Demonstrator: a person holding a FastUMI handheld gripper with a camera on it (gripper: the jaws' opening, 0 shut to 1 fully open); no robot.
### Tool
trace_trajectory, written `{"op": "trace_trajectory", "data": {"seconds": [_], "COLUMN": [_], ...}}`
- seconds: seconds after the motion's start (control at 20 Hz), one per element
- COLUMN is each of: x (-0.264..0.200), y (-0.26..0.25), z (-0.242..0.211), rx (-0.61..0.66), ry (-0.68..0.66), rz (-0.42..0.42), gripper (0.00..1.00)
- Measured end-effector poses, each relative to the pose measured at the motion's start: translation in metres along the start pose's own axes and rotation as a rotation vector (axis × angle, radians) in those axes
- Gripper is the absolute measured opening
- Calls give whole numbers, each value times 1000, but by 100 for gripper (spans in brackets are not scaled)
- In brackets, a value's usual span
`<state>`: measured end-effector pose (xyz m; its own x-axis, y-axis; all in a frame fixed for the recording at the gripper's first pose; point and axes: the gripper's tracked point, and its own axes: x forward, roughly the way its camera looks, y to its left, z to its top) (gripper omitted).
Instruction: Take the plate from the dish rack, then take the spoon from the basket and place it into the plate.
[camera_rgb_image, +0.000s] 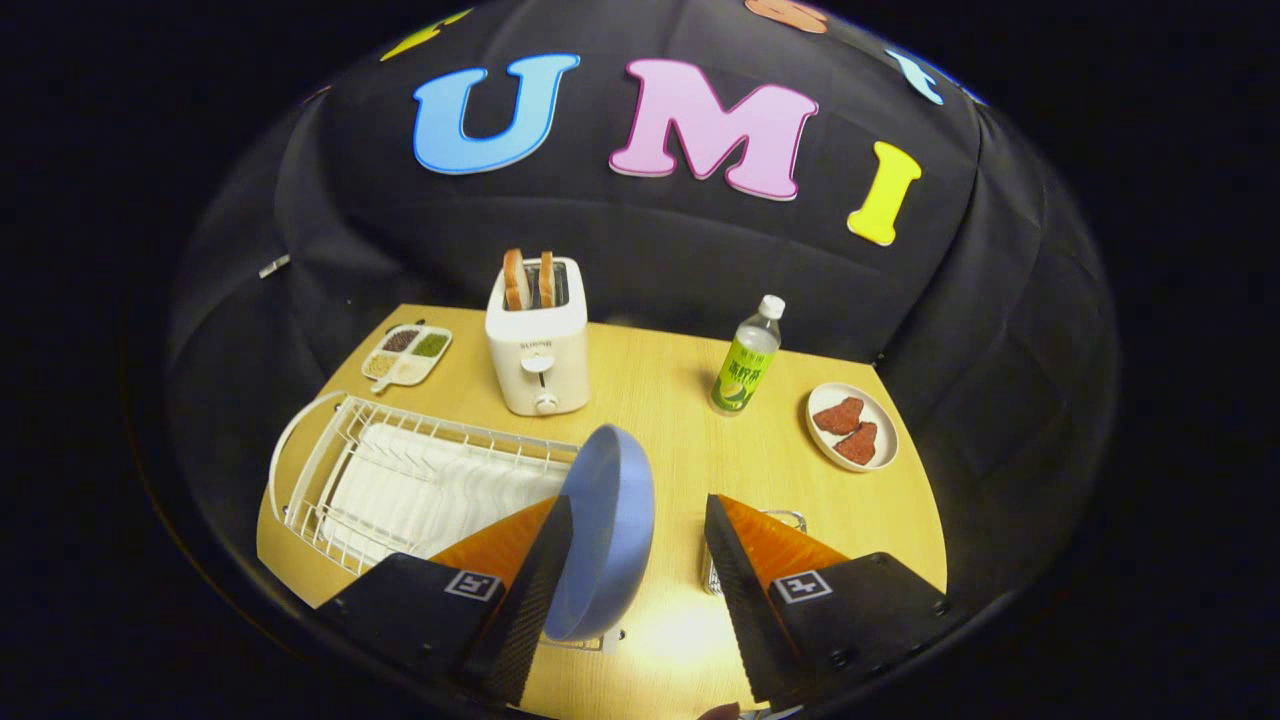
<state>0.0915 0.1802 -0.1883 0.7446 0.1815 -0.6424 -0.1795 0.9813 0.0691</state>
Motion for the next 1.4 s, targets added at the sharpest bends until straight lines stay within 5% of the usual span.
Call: {"op": "trace_trajectory", "data": {"seconds": [0.5, 1.1, 1.4], "x": [45, 26, 4], "y": [7, 1, -5], "z": [-31, -2, 16], "rx": [79, -2, 72], "ry": [149, 91, 16], "rz": [-99, -178, -156], "gripper": [37, 32, 31]}}
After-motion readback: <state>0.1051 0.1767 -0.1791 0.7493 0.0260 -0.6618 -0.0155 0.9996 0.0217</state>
